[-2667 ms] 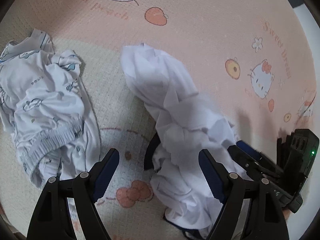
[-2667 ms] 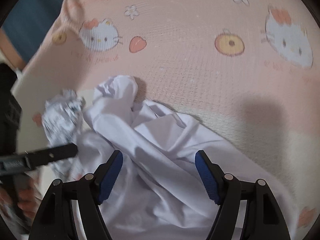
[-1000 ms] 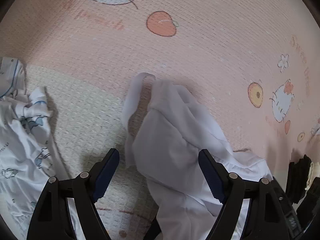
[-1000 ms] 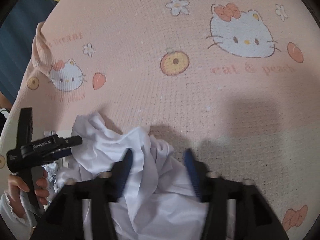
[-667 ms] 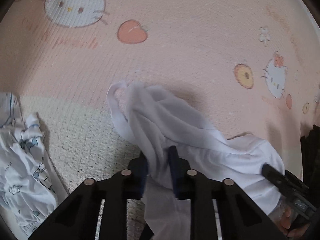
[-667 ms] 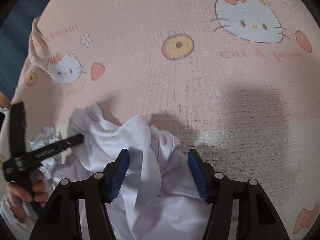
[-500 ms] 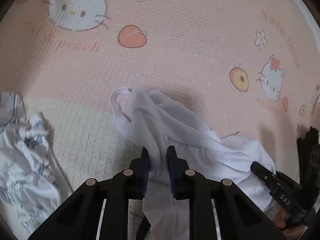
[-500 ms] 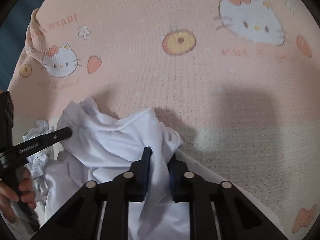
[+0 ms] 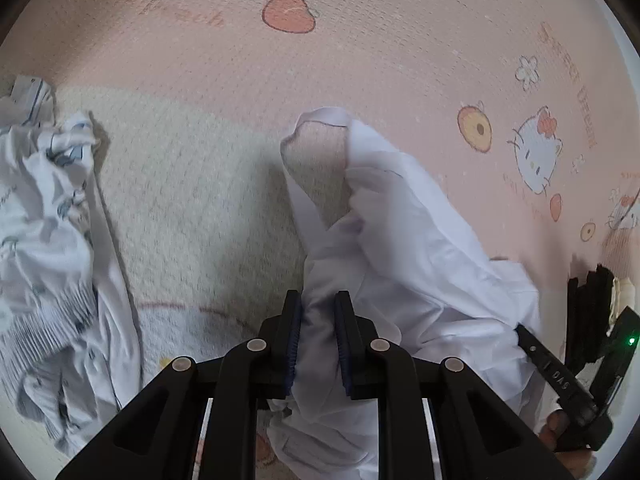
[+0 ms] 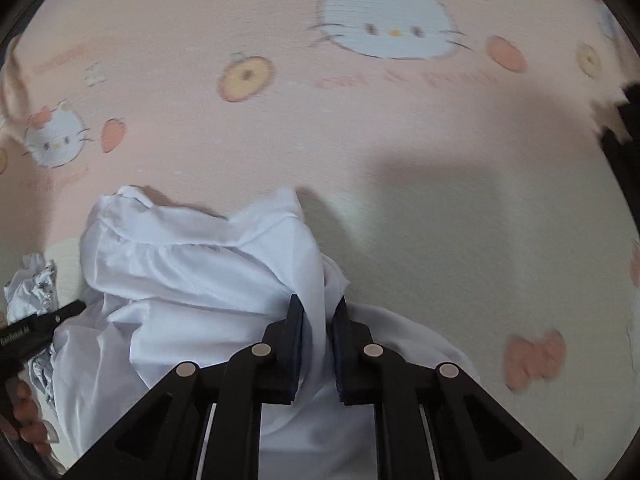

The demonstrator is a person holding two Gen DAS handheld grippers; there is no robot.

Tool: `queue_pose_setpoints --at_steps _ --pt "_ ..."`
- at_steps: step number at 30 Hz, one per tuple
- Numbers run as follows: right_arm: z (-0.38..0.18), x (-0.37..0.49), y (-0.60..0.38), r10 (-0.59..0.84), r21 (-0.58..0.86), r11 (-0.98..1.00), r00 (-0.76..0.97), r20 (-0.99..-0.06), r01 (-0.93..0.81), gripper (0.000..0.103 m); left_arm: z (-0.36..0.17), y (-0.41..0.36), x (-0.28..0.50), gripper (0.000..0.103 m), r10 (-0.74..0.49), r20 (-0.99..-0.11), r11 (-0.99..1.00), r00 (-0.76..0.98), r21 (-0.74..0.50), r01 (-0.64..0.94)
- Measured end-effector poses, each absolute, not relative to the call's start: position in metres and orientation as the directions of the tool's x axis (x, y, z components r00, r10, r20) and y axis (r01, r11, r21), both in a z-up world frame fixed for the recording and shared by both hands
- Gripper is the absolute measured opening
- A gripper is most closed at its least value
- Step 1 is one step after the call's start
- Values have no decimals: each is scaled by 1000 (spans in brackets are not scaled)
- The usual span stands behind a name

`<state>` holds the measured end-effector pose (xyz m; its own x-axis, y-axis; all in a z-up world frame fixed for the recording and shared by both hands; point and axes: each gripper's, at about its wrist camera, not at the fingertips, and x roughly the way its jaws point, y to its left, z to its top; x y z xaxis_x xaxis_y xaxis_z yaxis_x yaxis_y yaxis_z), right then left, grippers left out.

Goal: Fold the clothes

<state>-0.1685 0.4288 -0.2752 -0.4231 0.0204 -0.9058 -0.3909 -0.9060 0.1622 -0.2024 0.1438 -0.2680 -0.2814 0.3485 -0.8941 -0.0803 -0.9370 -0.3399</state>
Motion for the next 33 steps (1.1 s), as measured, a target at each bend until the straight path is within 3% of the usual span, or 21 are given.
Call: queue_pose_setpoints --at_steps 4,9,10,11,12,13,14,20,29,33 --pt "-275 -157 441 33 170 -888 -428 -903 -427 11 -266 148 -202 15 360 -888 -933 -285 -350 -87" --pt "-273 -153 446 -52 264 -887 -484 -873 -379 13 -259 144 -213 18 384 -874 -920 -297 -391 -37" --pt "-271 -152 448 -71 287 -884 -500 -863 -370 20 -258 143 -216 21 391 -871 -915 -296 -404 -19" --pt "-269 -151 451 -95 321 -874 -522 -848 -363 37 -256 142 -220 35 397 -867 -910 -300 -414 -9" --pt "-267 -150 455 -118 355 -864 -544 -831 -356 47 -255 143 -224 61 397 -865 -910 -306 -414 -9" --pt "-265 -149 458 -139 388 -853 -565 -813 -348 64 -254 144 -227 74 397 -863 -910 -313 -415 -9" --pt "-263 -148 461 -138 402 -845 -584 -800 -352 69 -253 145 -231 82 397 -861 -909 -319 -416 -10" --pt "-254 -155 481 -136 470 -786 -631 -764 -401 69 -251 157 -252 82 372 -867 -923 -330 -385 -29" --pt "-261 -164 486 -148 508 -748 -638 -755 -427 67 -263 210 -272 82 273 -916 -948 -294 -204 -245" --pt "-267 -171 484 -166 523 -736 -634 -756 -431 52 -274 232 -283 82 238 -927 -946 -290 -154 -284"
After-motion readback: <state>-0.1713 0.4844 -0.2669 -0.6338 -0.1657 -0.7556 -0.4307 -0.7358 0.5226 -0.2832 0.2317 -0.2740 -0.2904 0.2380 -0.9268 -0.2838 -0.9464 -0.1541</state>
